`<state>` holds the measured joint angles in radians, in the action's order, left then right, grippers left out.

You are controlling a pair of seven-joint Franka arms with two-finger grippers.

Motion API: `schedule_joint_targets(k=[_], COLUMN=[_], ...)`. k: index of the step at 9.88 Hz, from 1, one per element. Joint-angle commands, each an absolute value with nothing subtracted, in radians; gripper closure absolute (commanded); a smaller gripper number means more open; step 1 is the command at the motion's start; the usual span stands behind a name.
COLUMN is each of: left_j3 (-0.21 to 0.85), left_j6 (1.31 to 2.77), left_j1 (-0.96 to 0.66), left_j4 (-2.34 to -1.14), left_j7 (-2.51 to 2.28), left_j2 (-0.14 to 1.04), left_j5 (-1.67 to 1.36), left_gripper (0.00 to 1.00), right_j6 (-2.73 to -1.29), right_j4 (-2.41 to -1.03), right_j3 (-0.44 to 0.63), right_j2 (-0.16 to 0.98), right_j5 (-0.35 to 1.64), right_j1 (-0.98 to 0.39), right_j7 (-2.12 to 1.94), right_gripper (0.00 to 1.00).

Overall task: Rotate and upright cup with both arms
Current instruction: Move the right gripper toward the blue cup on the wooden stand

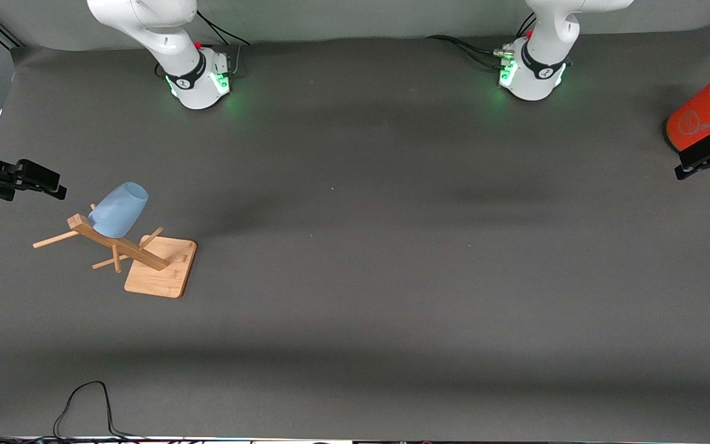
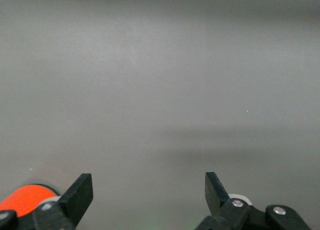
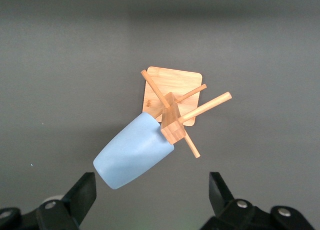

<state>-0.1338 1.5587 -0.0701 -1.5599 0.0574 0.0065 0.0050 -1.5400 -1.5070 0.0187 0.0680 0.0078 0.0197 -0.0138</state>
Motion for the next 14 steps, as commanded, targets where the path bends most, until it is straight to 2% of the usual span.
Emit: schedule_joint_targets(k=[1, 9, 14], left_j3=[-0.132, -0.114, -0.112], left_j6=[1.513, 1.525, 1.534], left_j1=[-0.055, -0.072, -0.078], left_j4=[-1.529, -1.5, -1.502], left_j7=[0.052, 0.066, 0.064], left_j2=[0.015, 0.02, 0.025], left_j5=[0.006, 0.006, 0.003], left_gripper=[0.0, 0.0, 0.0], right_j6=[-1.56, -1.557, -1.552], right_j4=[-1.522, -1.529, -1.569], right_j3=[0.026, 0.026, 0.028], right_j2=[0.058, 0.046, 0.009], right_j5=[-0.006, -0.003, 0.006], right_j1=[0.009, 0.008, -0.049], right_j7=[-0.031, -0.015, 0.399], right_gripper=[0.0, 0.0, 0.0])
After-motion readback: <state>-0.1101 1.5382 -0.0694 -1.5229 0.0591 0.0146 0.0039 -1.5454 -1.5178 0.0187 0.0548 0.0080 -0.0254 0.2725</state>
